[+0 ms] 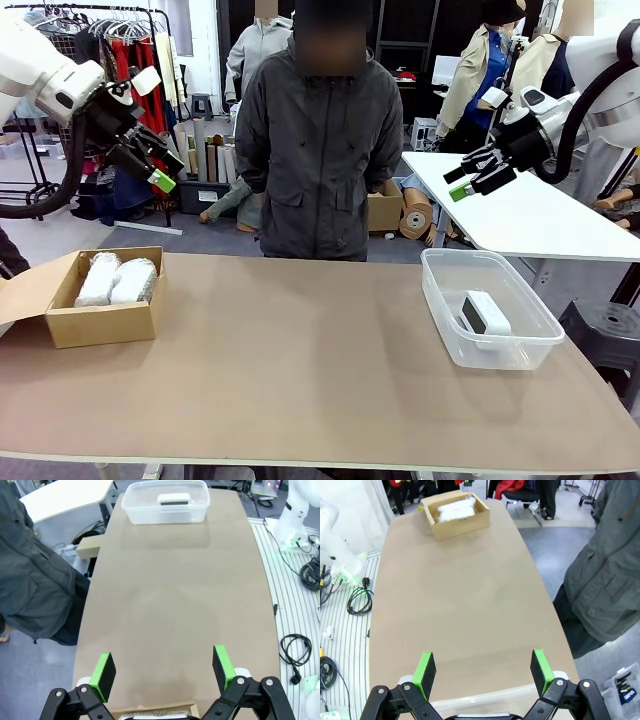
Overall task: Separate and place wrapped and unwrapped clocks.
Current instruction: If the picked Digital clock is wrapped, place it in the Package Box ; if not, place it in the Organizing box.
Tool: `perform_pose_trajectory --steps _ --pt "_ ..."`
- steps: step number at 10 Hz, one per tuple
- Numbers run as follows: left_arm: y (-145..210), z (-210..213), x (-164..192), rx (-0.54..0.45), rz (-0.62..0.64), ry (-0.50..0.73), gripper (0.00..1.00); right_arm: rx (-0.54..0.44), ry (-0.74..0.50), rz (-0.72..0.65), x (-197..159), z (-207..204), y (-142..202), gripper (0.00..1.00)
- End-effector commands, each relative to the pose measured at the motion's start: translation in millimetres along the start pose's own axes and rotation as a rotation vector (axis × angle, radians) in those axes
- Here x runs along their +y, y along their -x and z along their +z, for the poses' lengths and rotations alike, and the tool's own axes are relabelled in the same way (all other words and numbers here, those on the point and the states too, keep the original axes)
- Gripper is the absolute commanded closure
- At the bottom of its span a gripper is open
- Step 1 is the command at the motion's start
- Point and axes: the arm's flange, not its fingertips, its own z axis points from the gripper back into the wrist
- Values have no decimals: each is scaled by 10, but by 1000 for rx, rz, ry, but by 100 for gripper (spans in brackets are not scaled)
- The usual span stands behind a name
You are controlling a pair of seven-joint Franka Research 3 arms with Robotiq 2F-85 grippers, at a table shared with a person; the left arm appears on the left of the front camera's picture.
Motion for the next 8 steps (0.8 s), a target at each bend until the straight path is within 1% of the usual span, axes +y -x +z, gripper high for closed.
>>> perform_pose_trajectory --steps 1,8 --pt "-5 6 -8 -2 -1 4 0 0 0 6 2 11 -12 0" --pt "-5 6 -8 -2 -1 4 0 0 0 6 2 11 -12 0"
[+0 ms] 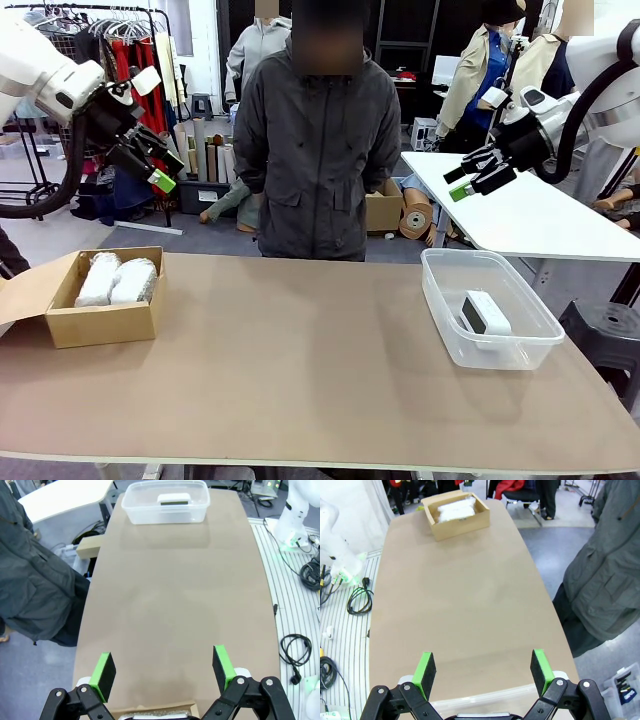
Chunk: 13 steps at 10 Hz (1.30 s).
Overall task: Separate and place wrapped and unwrapped clocks.
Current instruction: If the picked Digital clock is wrapped, place it in the Package Box ; if not, place it in the Organizing box.
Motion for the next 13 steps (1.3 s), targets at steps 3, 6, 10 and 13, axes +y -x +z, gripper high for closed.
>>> perform_pose_trajectory --steps 3,6,10,13 --pt "-5 6 -8 -2 -1 4 0 0 0 6 2 11 -12 0" --pt "-5 6 -8 -2 -1 4 0 0 0 6 2 11 -12 0" --pt "-5 6 -8 -2 -1 4 0 0 0 6 2 11 -12 0" --pt "-5 6 -8 -2 -1 4 0 0 0 6 2 11 -12 0"
